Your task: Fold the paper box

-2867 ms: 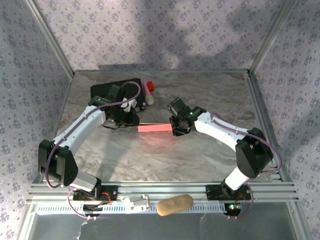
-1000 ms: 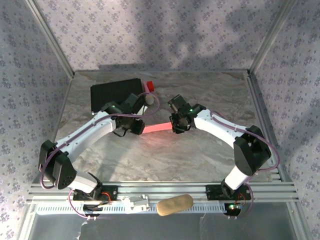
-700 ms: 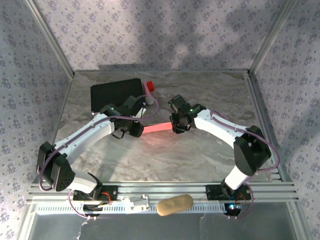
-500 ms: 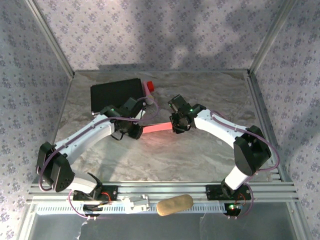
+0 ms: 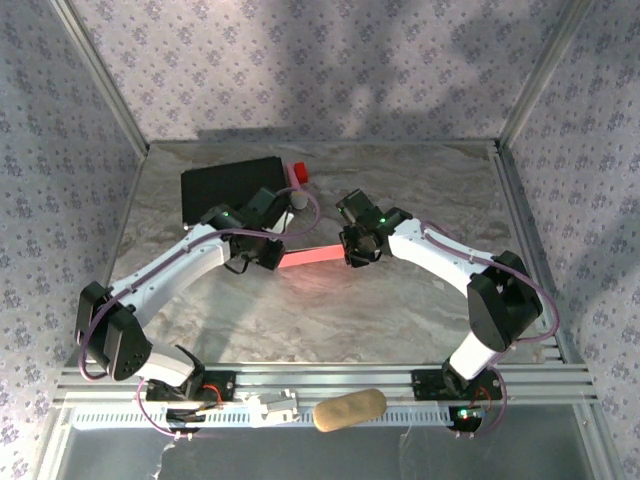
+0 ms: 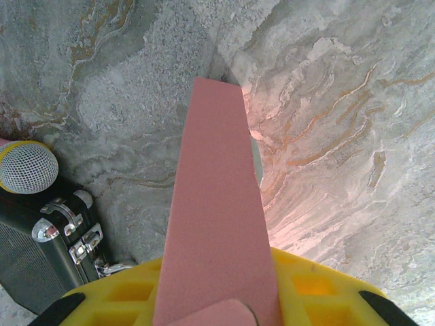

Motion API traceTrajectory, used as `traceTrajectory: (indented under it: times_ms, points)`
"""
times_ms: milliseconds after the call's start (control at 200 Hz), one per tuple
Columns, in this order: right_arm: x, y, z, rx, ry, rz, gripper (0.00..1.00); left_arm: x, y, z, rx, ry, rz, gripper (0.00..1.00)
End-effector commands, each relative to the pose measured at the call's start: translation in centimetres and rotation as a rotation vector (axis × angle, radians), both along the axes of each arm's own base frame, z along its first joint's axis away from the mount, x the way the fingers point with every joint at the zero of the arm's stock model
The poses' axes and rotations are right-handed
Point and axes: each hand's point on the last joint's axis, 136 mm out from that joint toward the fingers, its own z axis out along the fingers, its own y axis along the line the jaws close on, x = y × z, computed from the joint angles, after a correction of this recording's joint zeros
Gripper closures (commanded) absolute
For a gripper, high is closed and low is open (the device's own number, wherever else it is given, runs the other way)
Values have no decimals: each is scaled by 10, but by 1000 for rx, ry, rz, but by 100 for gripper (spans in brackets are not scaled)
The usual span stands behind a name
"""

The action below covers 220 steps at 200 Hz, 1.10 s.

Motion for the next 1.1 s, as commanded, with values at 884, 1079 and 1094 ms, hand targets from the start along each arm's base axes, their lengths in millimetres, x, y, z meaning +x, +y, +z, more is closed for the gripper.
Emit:
traceTrajectory:
  times_ms: [884, 1079, 1094]
  points:
    - [-11, -9, -22, -51, 51, -44, 70, -2, -21, -2, -247, 127, 225, 100]
    - [-7, -4, -18, -27, 31, -47, 70, 3, -16, -2, -287, 130, 254, 100]
    - [-6, -4, -18, -28, 31, -48, 70, 2, -17, -3, -288, 132, 253, 100]
